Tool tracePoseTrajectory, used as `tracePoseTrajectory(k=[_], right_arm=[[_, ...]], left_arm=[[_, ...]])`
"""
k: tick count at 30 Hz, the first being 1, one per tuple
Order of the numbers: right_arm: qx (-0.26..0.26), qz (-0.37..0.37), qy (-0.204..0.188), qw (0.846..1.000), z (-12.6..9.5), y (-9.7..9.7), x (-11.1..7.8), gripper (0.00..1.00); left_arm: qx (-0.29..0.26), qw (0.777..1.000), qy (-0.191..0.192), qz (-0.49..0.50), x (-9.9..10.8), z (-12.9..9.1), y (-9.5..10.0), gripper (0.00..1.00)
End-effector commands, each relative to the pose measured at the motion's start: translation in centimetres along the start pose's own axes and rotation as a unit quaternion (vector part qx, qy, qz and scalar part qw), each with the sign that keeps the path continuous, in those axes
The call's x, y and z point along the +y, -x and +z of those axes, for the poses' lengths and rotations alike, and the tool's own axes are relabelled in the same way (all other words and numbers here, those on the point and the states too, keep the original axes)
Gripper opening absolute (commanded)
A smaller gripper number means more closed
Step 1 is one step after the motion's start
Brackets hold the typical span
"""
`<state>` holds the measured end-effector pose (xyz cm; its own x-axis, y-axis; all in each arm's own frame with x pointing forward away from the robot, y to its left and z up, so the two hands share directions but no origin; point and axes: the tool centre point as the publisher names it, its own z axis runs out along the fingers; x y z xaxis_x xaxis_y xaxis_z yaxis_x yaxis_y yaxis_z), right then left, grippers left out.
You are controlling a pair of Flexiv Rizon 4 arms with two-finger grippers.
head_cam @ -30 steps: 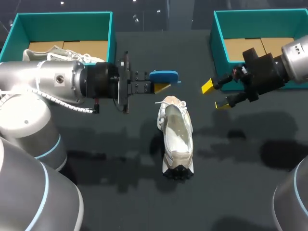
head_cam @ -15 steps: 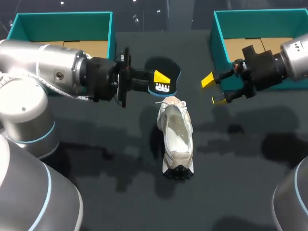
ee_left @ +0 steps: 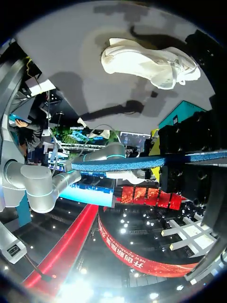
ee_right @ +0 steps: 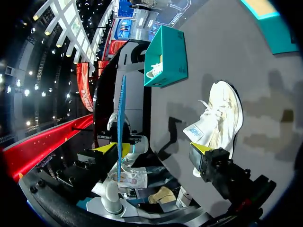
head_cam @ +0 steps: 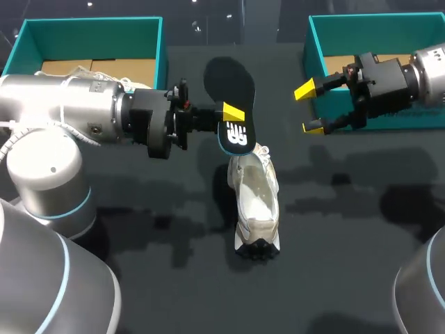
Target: Take the shoe out of the shoebox, open the shoe tongue, remove and reinsert the insole, then place the shoe into the shoebox
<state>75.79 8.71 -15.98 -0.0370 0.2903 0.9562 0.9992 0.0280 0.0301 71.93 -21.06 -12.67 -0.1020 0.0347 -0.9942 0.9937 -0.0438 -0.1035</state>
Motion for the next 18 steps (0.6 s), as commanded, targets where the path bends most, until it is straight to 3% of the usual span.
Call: tracePoseTrajectory(k=[1, 14, 18], right_arm=[[0.026, 0.000, 0.000, 1.000, 0.5, 0.1, 0.5, 1.00], [0.025, 0.003, 0.009, 1.000, 0.4, -0.2, 0.7, 1.00], [0.027, -0.002, 0.006, 1.000, 0.9, -0.4, 1.1, 1.00]], left_arm=[[-0.022, 1.000, 0.019, 0.010, -0.3, 0.6, -0.3, 0.00], [-0.028, 0.999, 0.021, 0.002, -0.1, 1.0, -0.1, 0.00], [-0.022, 1.000, 0.000, 0.007, 0.1, 2.1, -1.5, 0.00]])
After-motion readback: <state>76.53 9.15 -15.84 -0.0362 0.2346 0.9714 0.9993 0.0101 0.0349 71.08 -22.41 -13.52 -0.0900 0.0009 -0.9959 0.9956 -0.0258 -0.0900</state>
